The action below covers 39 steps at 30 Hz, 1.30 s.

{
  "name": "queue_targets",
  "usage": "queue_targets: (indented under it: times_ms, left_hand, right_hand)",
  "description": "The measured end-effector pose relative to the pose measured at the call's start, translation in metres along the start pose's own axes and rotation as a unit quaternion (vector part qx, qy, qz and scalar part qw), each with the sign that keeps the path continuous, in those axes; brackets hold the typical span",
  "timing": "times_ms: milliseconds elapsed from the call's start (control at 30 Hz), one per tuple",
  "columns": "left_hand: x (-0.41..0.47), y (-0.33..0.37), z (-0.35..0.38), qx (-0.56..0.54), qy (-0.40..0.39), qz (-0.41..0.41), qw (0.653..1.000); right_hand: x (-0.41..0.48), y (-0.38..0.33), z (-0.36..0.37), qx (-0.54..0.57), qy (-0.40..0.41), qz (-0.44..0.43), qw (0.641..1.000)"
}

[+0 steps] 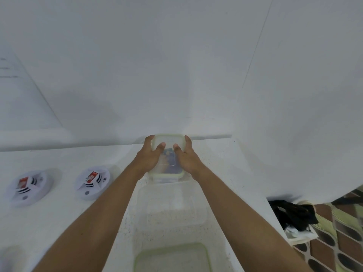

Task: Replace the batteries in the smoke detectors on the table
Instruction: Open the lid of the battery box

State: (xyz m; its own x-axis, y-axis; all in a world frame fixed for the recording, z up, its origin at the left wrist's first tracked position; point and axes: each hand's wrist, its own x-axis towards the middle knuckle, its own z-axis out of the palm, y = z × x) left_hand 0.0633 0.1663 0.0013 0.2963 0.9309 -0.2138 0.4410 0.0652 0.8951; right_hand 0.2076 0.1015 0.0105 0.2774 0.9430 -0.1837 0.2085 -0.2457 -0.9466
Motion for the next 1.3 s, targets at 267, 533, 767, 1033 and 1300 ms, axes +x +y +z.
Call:
queue_targets:
  times_ms: [267, 533, 767, 1033, 1300]
  left_hand:
    - [0.004, -0.003, 0.000, 0.024, 0.048, 0.013, 0.998]
    - [0.018, 0.013, -0.006, 0.150, 0.034, 0.072, 0.986]
    - [0.027, 0.015, -0.011, 0.201, 0.023, 0.099, 0.974]
    - [-0.003, 0.019, -0.030, 0.206, 0.118, -0.027, 0.971]
    - [-0.037, 0.007, -0.032, 0.248, 0.088, -0.063, 0.963]
  right_hand:
    - [0.004, 0.001, -0.002, -0.001, -0.010, 0.015, 1.000]
    - [0.008, -0.003, -0.013, -0.049, -0.039, 0.029, 0.998]
    - [0.006, 0.005, -0.026, -0.038, -0.022, 0.053, 0.998]
    - [-0.008, 0.022, -0.036, 0.015, 0.071, 0.063, 0.995]
    - [-0.013, 0.024, -0.029, 0.012, 0.157, 0.089, 0.983]
